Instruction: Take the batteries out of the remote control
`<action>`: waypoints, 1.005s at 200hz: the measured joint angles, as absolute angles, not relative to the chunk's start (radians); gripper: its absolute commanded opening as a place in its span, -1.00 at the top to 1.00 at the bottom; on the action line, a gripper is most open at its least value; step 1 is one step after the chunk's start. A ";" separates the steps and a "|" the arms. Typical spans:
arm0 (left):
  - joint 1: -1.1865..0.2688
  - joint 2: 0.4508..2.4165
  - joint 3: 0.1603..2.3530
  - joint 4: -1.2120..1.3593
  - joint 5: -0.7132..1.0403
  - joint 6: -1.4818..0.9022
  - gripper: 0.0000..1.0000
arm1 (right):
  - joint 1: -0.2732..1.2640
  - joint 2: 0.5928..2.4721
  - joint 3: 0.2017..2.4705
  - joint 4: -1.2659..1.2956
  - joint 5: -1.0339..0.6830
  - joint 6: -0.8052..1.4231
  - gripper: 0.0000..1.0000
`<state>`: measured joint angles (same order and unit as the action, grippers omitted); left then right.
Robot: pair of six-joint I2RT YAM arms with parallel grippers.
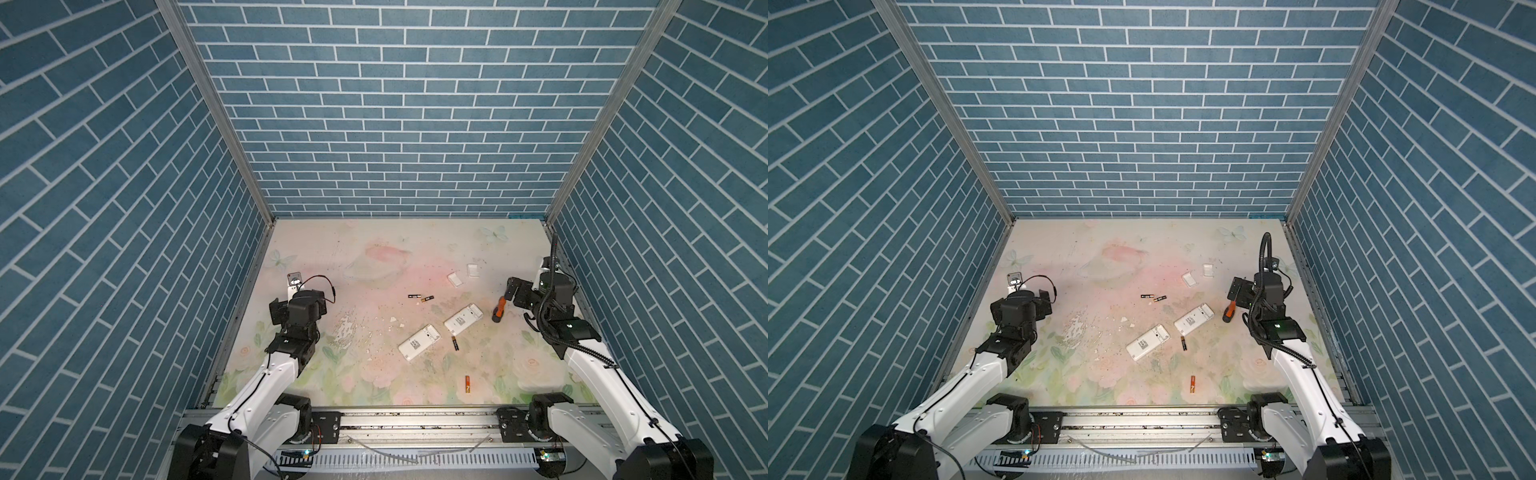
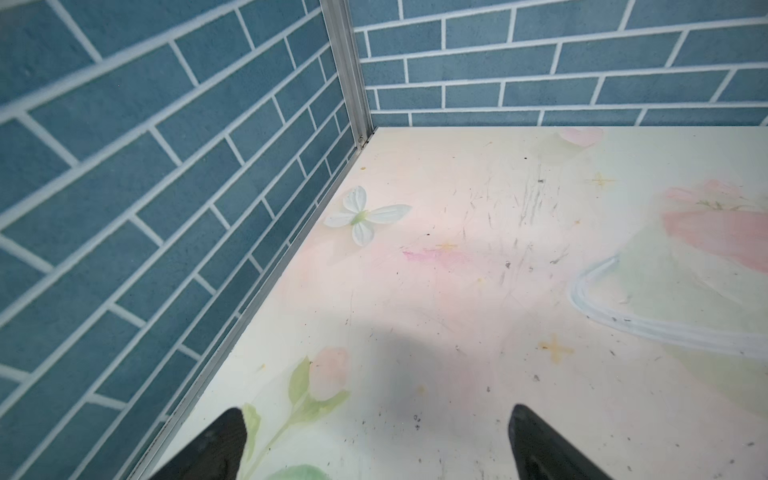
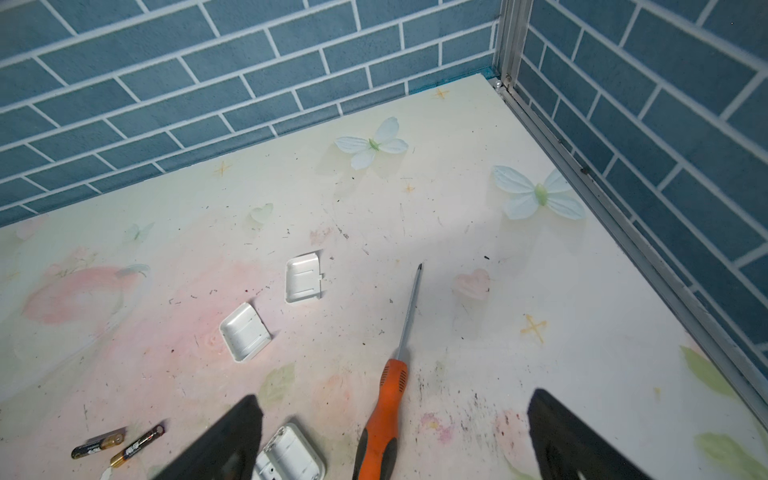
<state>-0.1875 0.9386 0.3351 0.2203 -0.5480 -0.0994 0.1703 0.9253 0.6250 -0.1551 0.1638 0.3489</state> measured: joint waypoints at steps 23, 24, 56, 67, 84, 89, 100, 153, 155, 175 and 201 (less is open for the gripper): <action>-0.169 0.955 0.273 0.373 -0.546 -0.070 -0.99 | 0.170 0.927 0.622 -0.142 0.155 0.339 -0.98; -0.168 0.958 0.271 0.382 -0.545 -0.068 -0.99 | 0.170 0.928 0.622 -0.141 0.154 0.339 -0.98; -0.139 1.079 0.268 0.571 -0.528 -0.034 -0.99 | 0.170 0.929 0.582 -0.099 0.138 0.331 -0.98; -0.130 1.132 0.263 0.641 -0.516 -0.025 -0.99 | 0.170 0.925 0.561 -0.082 0.138 0.326 -0.98; -0.112 1.218 0.249 0.736 -0.492 -0.014 -0.99 | 0.170 0.907 0.526 -0.056 0.138 0.313 -0.98; -0.107 1.243 0.245 0.759 -0.486 -0.011 -0.99 | 0.170 0.902 0.517 -0.047 0.138 0.312 -0.98; -0.098 1.282 0.237 0.806 -0.466 -0.010 -0.99 | 0.170 0.893 0.501 -0.028 0.138 0.307 -0.98; -0.068 1.485 0.225 1.060 -0.347 0.001 -0.99 | 0.170 0.897 0.446 0.077 0.149 0.305 -0.98; -0.068 1.493 0.224 1.071 -0.344 0.004 -0.99 | 0.170 0.898 0.444 0.083 0.150 0.305 -0.98; -0.064 1.530 0.224 1.100 -0.301 0.014 -0.99 | 0.170 0.913 0.435 0.115 0.159 0.305 -0.98; -0.062 1.529 0.245 1.088 -0.262 0.023 -0.99 | 0.170 0.944 0.435 0.156 0.178 0.304 -0.98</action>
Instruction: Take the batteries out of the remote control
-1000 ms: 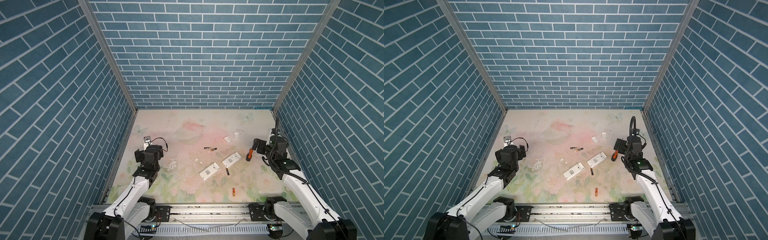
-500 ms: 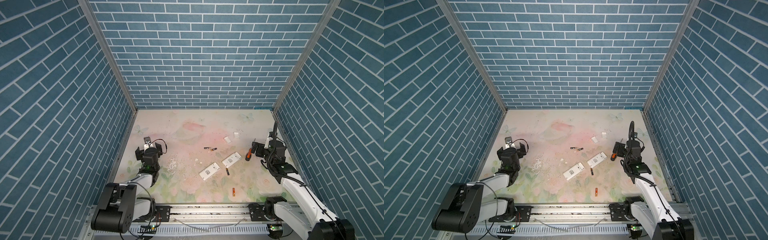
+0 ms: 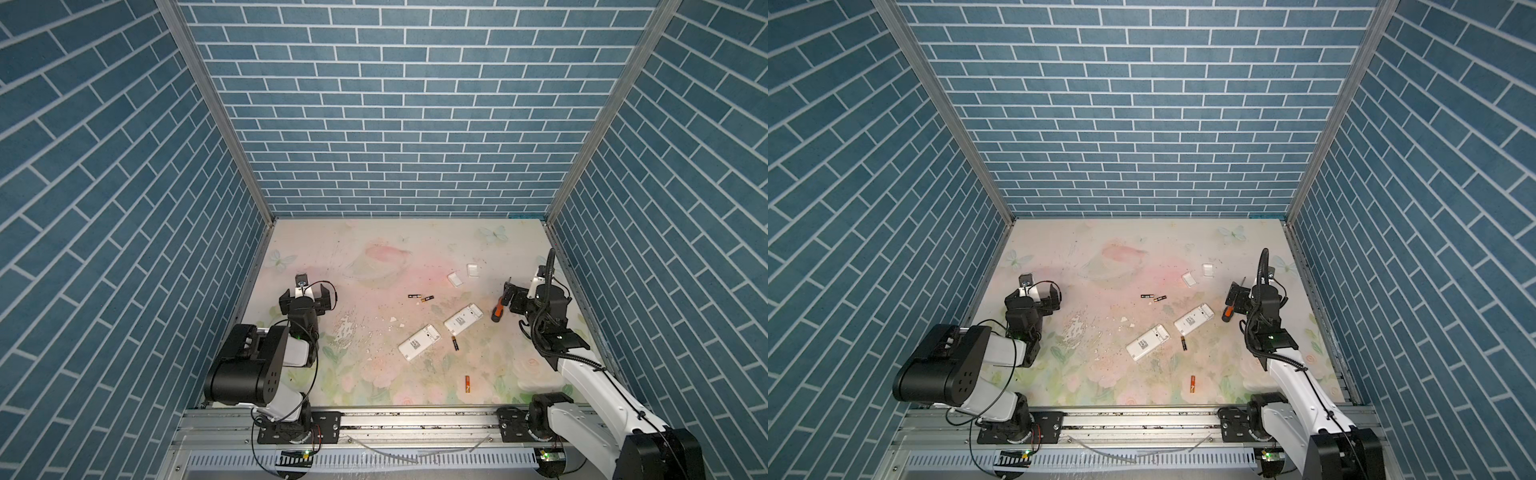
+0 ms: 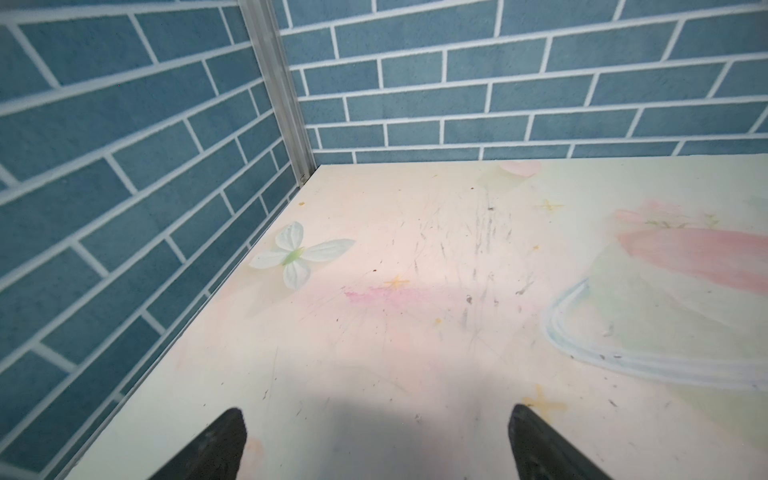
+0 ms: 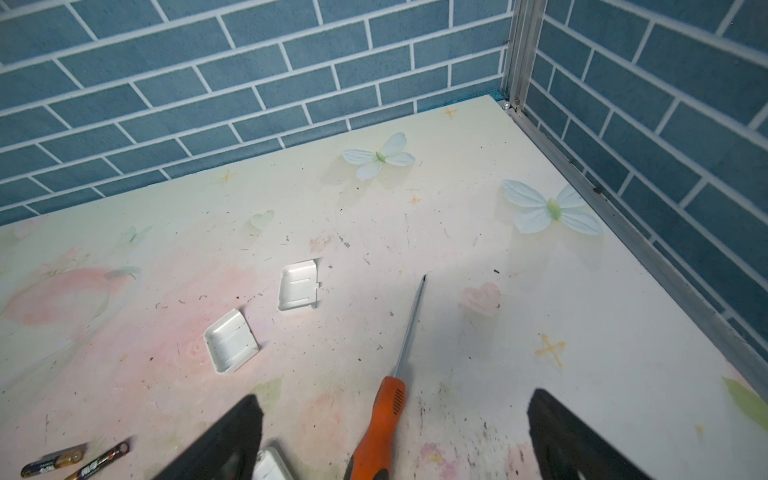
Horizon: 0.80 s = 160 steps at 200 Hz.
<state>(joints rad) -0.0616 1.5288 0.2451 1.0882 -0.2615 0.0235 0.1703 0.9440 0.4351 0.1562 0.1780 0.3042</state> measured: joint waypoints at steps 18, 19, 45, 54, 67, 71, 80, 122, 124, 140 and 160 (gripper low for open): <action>-0.062 1.529 0.302 1.028 -0.260 0.024 -0.99 | 0.170 0.985 0.435 0.189 0.201 0.295 -0.98; -0.062 1.529 0.304 1.024 -0.260 0.024 -0.99 | 0.170 0.987 0.435 0.191 0.202 0.294 -0.98; -0.062 1.528 0.355 0.982 -0.260 0.030 -0.99 | 0.170 1.063 0.435 0.230 0.230 0.278 -0.98; -0.062 1.528 0.358 0.968 -0.260 0.031 -0.99 | 0.170 1.082 0.435 0.248 0.237 0.273 -0.98; -0.062 1.528 0.358 0.948 -0.259 0.034 -0.99 | 0.170 1.104 0.435 0.281 0.248 0.260 -0.98; -0.062 1.528 0.358 0.941 -0.259 0.035 -0.99 | 0.170 1.110 0.436 0.290 0.252 0.257 -0.98; -0.062 1.528 0.358 0.933 -0.258 0.035 -0.99 | 0.170 1.124 0.438 0.304 0.264 0.243 -0.98; -0.062 1.528 0.358 0.923 -0.256 0.036 -0.99 | 0.170 1.143 0.444 0.306 0.316 0.144 -0.98; -0.062 1.528 0.358 0.923 -0.256 0.036 -0.99 | 0.170 1.143 0.444 0.305 0.318 0.139 -0.98; -0.062 1.528 0.358 0.920 -0.256 0.036 -0.99 | 0.170 1.156 0.444 0.310 0.332 0.100 -0.98; -0.062 1.528 0.358 0.916 -0.255 0.036 -0.99 | 0.170 1.214 0.443 0.359 0.341 0.070 -0.98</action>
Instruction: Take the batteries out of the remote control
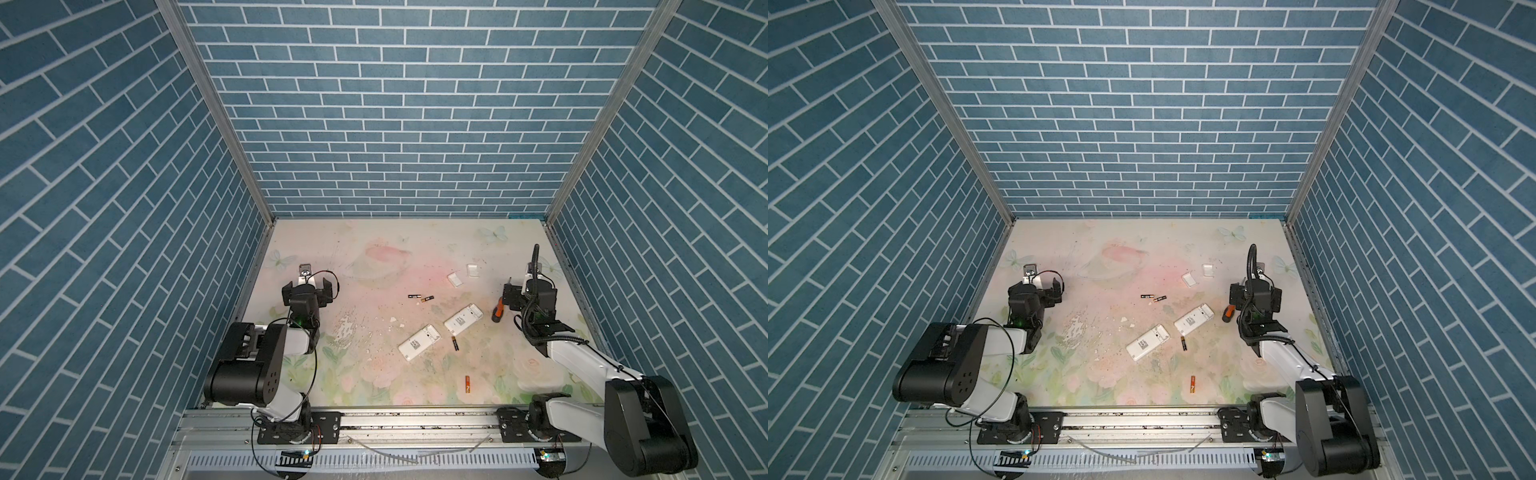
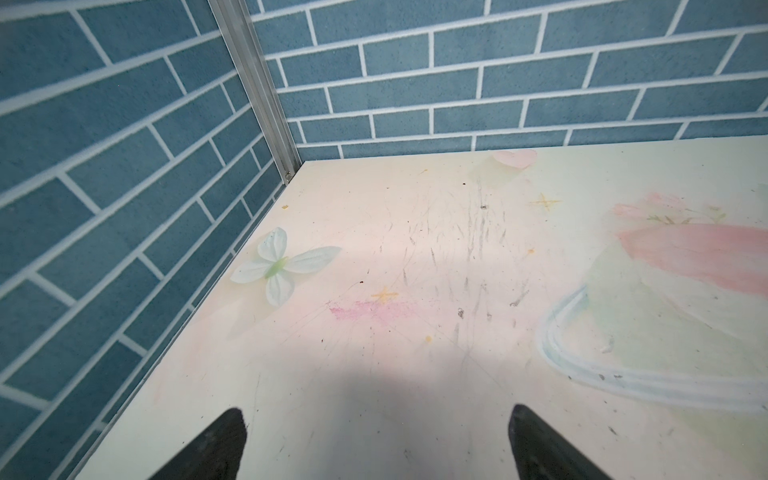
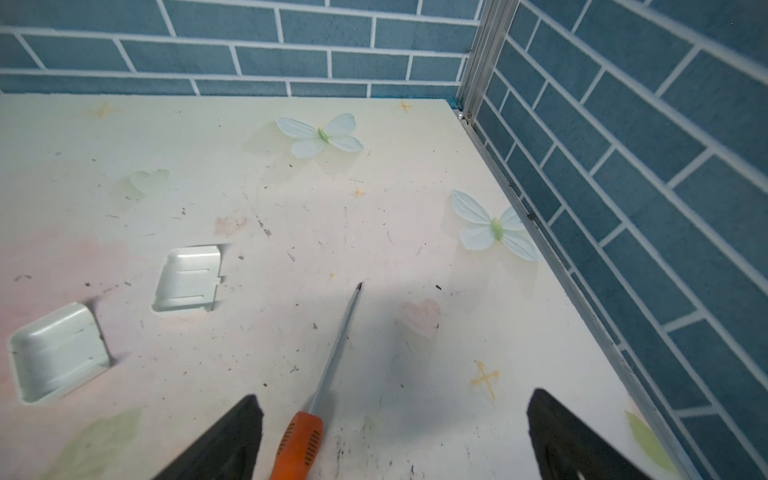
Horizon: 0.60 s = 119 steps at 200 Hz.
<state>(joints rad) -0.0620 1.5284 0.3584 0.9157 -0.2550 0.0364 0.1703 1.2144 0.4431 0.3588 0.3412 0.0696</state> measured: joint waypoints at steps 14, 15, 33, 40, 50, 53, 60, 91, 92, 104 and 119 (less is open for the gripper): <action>-0.062 1.528 0.358 0.915 -0.253 0.037 -0.99 | 0.170 1.277 0.442 0.408 0.345 0.058 -0.97; -0.062 1.528 0.358 0.915 -0.253 0.038 -0.99 | 0.170 1.279 0.442 0.410 0.345 0.057 -0.98; -0.062 1.528 0.358 0.913 -0.250 0.038 -0.99 | 0.167 1.345 0.442 0.462 0.342 0.043 -0.98; -0.062 1.528 0.358 0.913 -0.249 0.038 -0.99 | 0.164 1.362 0.442 0.485 0.337 0.041 -0.98; -0.062 1.528 0.358 0.912 -0.249 0.038 -0.99 | 0.160 1.385 0.442 0.517 0.331 0.033 -0.98; -0.062 1.528 0.358 0.912 -0.248 0.038 -0.99 | 0.158 1.391 0.442 0.523 0.329 0.029 -0.97; -0.062 1.528 0.358 0.911 -0.248 0.038 -0.99 | 0.155 1.406 0.443 0.540 0.326 0.021 -0.98; -0.062 1.528 0.358 0.910 -0.247 0.038 -0.99 | 0.114 1.436 0.441 0.609 0.287 0.000 -0.97; -0.062 1.528 0.358 0.910 -0.247 0.038 -0.99 | 0.110 1.436 0.440 0.614 0.284 0.000 -0.97; -0.062 1.528 0.358 0.910 -0.245 0.038 -0.99 | 0.080 1.436 0.431 0.665 0.257 0.002 -0.97; -0.062 1.528 0.358 0.910 -0.245 0.038 -0.99 | 0.036 1.437 0.402 0.731 0.224 0.010 -0.97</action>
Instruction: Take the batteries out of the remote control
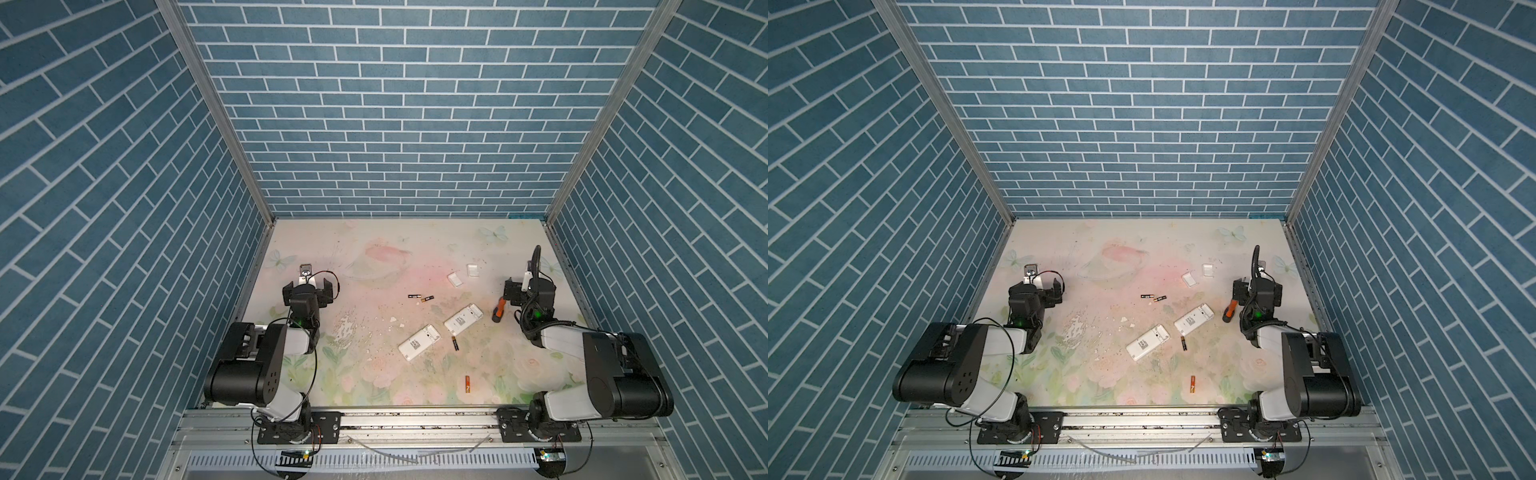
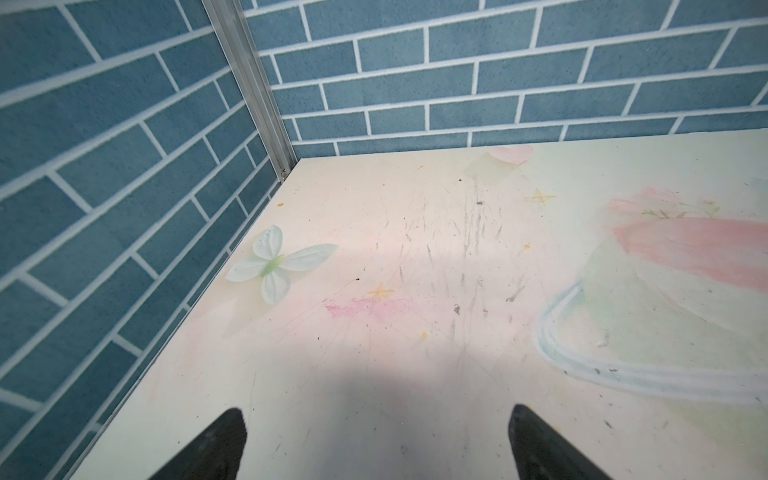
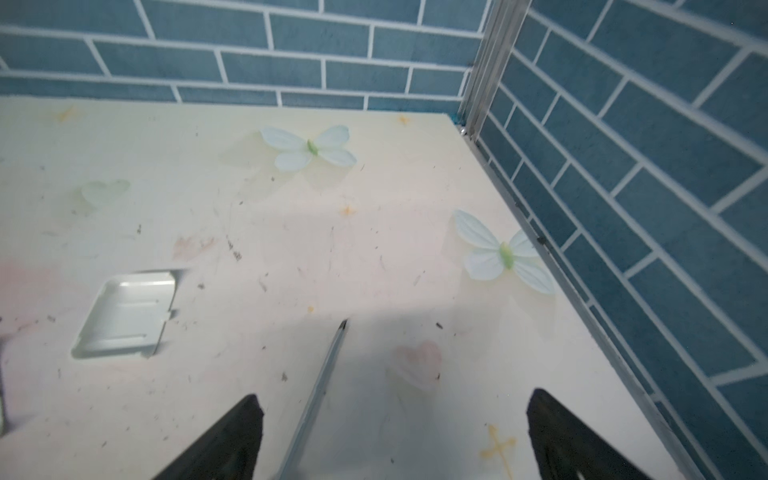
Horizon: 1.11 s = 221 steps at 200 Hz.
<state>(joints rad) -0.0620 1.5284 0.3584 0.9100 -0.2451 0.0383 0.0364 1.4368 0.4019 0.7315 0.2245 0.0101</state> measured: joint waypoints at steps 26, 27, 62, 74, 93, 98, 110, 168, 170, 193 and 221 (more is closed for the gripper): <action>-0.062 1.528 0.358 0.910 -0.245 0.038 -0.99 | -0.015 1.490 0.358 0.850 0.181 0.031 -0.97; -0.062 1.528 0.358 0.910 -0.245 0.038 -0.99 | -0.015 1.493 0.358 0.853 0.179 0.032 -0.97; -0.062 1.528 0.358 0.910 -0.244 0.038 -0.99 | -0.019 1.538 0.359 0.869 0.156 0.049 -0.98; -0.062 1.528 0.358 0.910 -0.243 0.038 -0.99 | -0.019 1.538 0.360 0.869 0.155 0.049 -0.98; -0.062 1.528 0.359 0.910 -0.242 0.038 -0.99 | -0.019 1.538 0.360 0.869 0.155 0.049 -0.98; -0.062 1.528 0.359 0.910 -0.242 0.038 -0.99 | -0.019 1.538 0.360 0.869 0.156 0.049 -0.98; -0.062 1.528 0.359 0.910 -0.242 0.038 -0.99 | -0.019 1.538 0.360 0.869 0.156 0.050 -0.98; -0.062 1.528 0.359 0.909 -0.236 0.042 -0.99 | -0.019 1.538 0.360 0.869 0.156 0.055 -0.98; -0.062 1.528 0.359 0.909 -0.234 0.042 -0.99 | -0.019 1.538 0.360 0.869 0.156 0.055 -0.98; -0.062 1.528 0.359 0.902 -0.197 0.057 -0.99 | -0.019 1.538 0.360 0.869 0.156 0.055 -0.98; -0.062 1.528 0.359 0.893 -0.171 0.065 -0.99 | -0.019 1.538 0.360 0.869 0.156 0.055 -0.98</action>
